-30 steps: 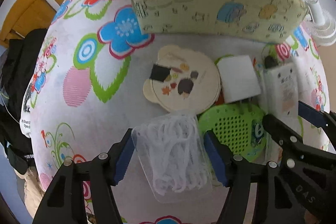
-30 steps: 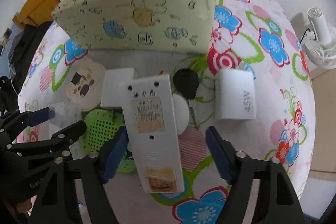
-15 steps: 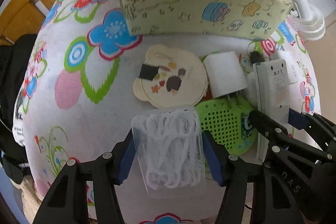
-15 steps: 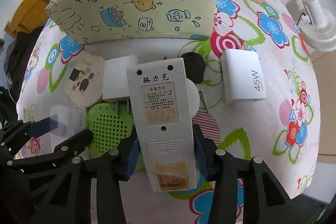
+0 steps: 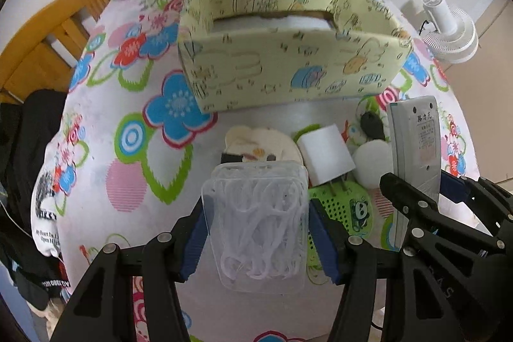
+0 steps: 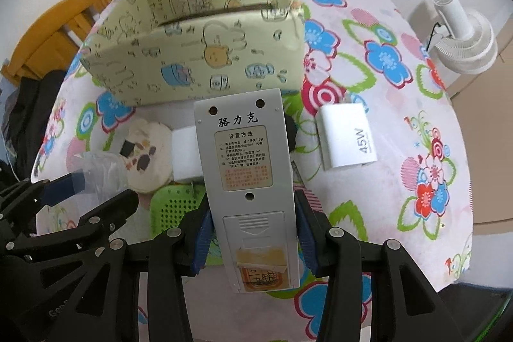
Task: Organize rigid objects
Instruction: 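Grasp and lift floss box with left tool while right tool lifts remote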
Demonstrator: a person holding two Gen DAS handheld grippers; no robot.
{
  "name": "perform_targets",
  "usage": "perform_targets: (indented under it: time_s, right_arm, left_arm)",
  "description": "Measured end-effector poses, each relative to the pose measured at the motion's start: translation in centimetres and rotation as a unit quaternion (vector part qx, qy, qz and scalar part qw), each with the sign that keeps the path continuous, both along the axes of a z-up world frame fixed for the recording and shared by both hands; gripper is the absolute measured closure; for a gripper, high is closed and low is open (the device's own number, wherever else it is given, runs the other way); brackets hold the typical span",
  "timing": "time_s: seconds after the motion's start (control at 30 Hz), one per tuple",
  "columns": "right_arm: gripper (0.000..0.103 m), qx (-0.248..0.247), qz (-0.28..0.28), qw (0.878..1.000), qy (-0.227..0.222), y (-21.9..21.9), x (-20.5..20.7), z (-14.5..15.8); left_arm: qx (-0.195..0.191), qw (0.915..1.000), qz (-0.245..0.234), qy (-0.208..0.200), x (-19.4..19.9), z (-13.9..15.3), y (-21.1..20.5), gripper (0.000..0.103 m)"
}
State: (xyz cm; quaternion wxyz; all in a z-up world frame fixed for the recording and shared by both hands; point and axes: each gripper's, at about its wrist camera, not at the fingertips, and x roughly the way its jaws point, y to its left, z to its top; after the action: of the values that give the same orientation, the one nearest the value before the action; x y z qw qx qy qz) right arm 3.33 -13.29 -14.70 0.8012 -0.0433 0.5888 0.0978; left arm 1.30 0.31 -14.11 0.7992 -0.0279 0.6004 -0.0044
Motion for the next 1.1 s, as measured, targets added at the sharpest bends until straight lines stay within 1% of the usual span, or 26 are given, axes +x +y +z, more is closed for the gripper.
perform_targets:
  time_s: [0.3, 0.67, 1.1]
  right_arm:
    - [0.053, 0.007, -0.011, 0.999, -0.032, 0.2, 0.3, 2.5]
    - [0.053, 0.009, -0.016, 0.997, -0.071, 0.6, 0.5, 6.5]
    - [0.053, 0.005, -0.026, 0.994, -0.108, 1.6, -0.1, 10.5]
  left_arm:
    - [0.000, 0.9995, -0.001, -0.032, 0.5, 2.3, 1.0, 0.042]
    - [-0.003, 0.9972, -0.004, -0.075, 0.6, 5.9, 1.3, 0.042]
    - [-0.007, 0.9936, -0.011, -0.112, 0.4, 9.4, 2.2, 0.042]
